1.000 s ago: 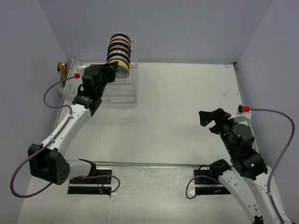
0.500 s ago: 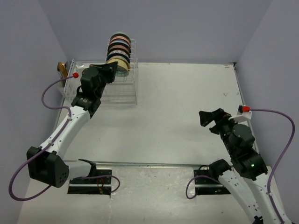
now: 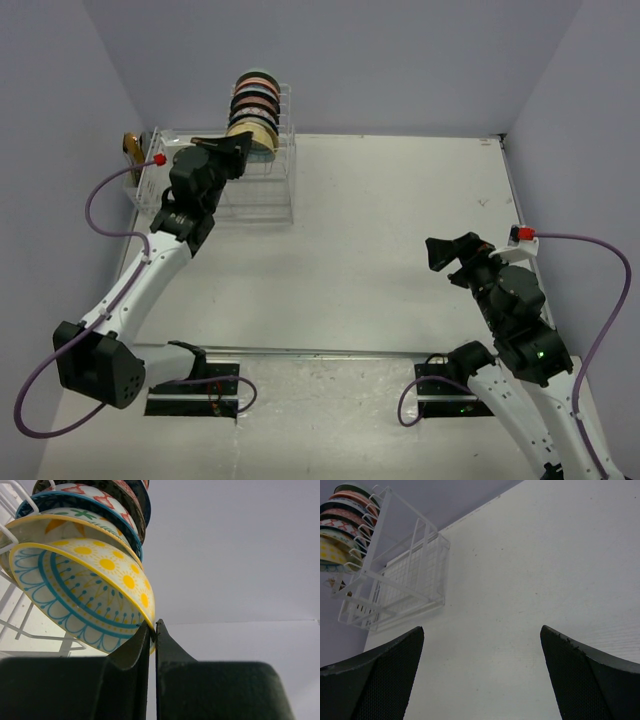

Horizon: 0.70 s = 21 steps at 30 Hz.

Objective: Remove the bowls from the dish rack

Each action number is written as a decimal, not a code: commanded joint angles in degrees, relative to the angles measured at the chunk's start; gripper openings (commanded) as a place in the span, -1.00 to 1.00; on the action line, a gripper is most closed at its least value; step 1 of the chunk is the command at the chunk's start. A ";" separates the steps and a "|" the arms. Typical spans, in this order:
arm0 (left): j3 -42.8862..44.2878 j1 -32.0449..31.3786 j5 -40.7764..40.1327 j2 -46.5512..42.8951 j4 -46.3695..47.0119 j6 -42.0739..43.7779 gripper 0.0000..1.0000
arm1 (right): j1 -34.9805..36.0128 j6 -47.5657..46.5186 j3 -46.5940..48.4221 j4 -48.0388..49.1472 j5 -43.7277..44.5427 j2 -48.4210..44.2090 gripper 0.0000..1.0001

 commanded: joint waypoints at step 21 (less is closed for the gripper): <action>-5.67 -0.41 0.81 -7.76 7.50 0.70 -1.00 | 0.18 -0.68 0.06 2.11 -0.81 -0.01 0.98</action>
